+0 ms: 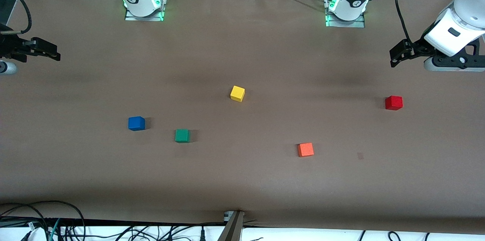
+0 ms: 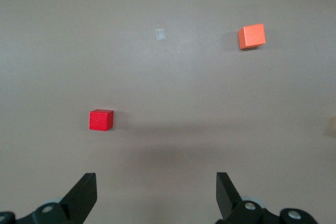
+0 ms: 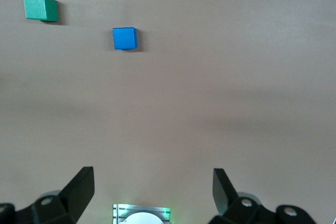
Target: Pass red block to right arm, stack on blue
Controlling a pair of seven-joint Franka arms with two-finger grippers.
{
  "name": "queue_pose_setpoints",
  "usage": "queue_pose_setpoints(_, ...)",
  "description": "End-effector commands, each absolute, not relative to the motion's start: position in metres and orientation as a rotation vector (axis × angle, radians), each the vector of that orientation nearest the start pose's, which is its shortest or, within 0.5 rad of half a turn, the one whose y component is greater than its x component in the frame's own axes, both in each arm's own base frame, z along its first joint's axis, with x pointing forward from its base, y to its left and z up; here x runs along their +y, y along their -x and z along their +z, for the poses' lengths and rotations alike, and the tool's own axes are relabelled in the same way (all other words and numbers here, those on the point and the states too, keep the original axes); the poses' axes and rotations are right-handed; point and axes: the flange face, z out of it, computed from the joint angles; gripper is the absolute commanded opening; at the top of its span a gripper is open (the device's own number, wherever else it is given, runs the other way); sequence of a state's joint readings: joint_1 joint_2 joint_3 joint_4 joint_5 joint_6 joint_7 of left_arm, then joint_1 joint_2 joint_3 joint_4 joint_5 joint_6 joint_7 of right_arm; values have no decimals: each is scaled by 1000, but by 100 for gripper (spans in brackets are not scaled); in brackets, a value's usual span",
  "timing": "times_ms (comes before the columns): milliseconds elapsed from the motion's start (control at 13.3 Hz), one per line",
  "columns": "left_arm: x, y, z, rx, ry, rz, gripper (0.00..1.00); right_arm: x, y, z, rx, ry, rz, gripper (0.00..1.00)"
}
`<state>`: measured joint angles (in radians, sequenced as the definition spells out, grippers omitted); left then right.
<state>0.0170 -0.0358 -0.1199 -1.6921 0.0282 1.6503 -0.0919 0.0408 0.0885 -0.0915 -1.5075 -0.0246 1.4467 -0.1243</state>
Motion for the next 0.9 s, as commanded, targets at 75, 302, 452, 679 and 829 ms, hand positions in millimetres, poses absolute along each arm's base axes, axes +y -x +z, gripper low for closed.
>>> queue_pose_setpoints(75,-56,-549,600,27,3130,1,100,-29,-569,598,-104,3154,229,100)
queue_pose_setpoints(302,-57,-549,600,38,3120,4,100,-29,-569,598,-106,3154,229,100)
queue_pose_setpoints(452,-55,-548,598,23,3123,29,100,-29,-569,598,-104,3154,229,100)
queue_pose_setpoints(679,-56,-545,597,30,3119,57,100,-29,-569,598,-104,3154,229,100)
queue_pose_setpoints(829,-54,-546,597,30,3117,57,100,-29,-569,598,-104,3154,229,100)
